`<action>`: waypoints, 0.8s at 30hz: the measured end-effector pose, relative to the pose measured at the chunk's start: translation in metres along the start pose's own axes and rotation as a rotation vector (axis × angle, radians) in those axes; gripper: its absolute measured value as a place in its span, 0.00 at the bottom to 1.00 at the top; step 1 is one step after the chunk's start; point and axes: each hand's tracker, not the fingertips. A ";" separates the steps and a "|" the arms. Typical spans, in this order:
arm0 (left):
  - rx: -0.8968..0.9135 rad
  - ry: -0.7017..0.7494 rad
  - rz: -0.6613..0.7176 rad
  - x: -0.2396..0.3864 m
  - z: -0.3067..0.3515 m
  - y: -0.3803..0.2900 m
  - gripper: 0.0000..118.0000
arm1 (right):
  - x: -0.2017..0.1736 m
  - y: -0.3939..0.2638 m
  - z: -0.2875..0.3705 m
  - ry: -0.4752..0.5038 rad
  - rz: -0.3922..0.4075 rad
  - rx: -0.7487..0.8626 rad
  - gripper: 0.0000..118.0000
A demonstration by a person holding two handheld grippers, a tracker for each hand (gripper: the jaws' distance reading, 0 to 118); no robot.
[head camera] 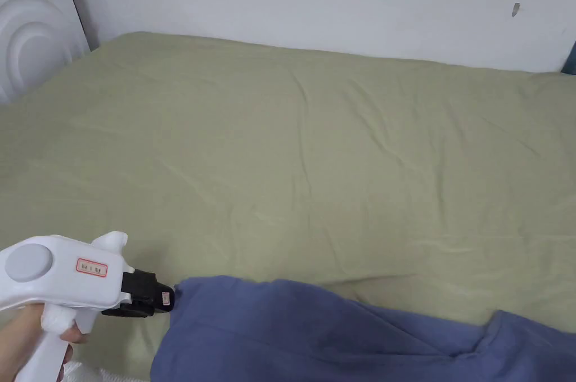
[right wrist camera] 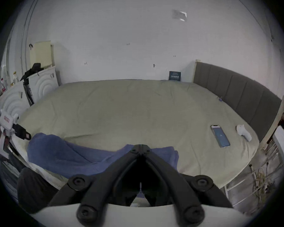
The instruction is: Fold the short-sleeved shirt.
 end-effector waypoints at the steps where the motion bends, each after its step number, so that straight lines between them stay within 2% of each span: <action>1: -0.012 -0.027 0.018 0.000 0.003 -0.001 0.00 | 0.000 0.002 0.001 -0.007 -0.001 0.005 0.00; 4: -0.052 -0.115 0.048 -0.015 -0.001 0.009 0.00 | -0.003 0.003 0.003 -0.020 -0.012 0.009 0.00; 5: -0.077 -0.152 0.038 -0.014 0.000 0.006 0.07 | -0.002 0.004 0.003 -0.021 -0.018 0.010 0.00; 6: -0.100 -0.180 0.030 -0.017 -0.001 0.007 0.40 | -0.005 0.005 0.005 -0.025 -0.020 0.011 0.00; 7: -0.113 -0.205 0.029 -0.019 -0.005 0.007 0.79 | -0.006 0.006 0.005 -0.030 -0.020 0.010 0.00; 8: -0.139 -0.217 0.030 -0.021 -0.011 0.007 1.00 | -0.005 0.006 0.004 -0.033 -0.018 0.007 0.00; 12: -0.101 -0.288 0.061 -0.021 -0.016 0.009 1.00 | -0.003 0.000 -0.003 -0.037 -0.027 -0.021 0.00; 16: -0.138 -0.395 0.105 -0.017 -0.030 0.008 1.00 | -0.002 -0.006 -0.006 -0.031 -0.046 -0.042 0.00; 21: -0.162 -0.409 0.082 0.006 -0.046 -0.002 1.00 | -0.002 -0.012 -0.006 -0.030 -0.059 -0.057 0.00; 22: -0.174 -0.400 0.052 0.011 -0.046 -0.003 0.98 | -0.003 -0.013 -0.007 -0.025 -0.064 -0.061 0.00; 23: -0.164 -0.349 0.030 0.014 -0.042 -0.004 0.87 | -0.002 -0.014 -0.007 -0.020 -0.068 -0.062 0.00; 24: -0.167 -0.298 0.044 0.015 -0.042 -0.006 0.31 | -0.003 -0.015 -0.007 -0.018 -0.070 -0.062 0.00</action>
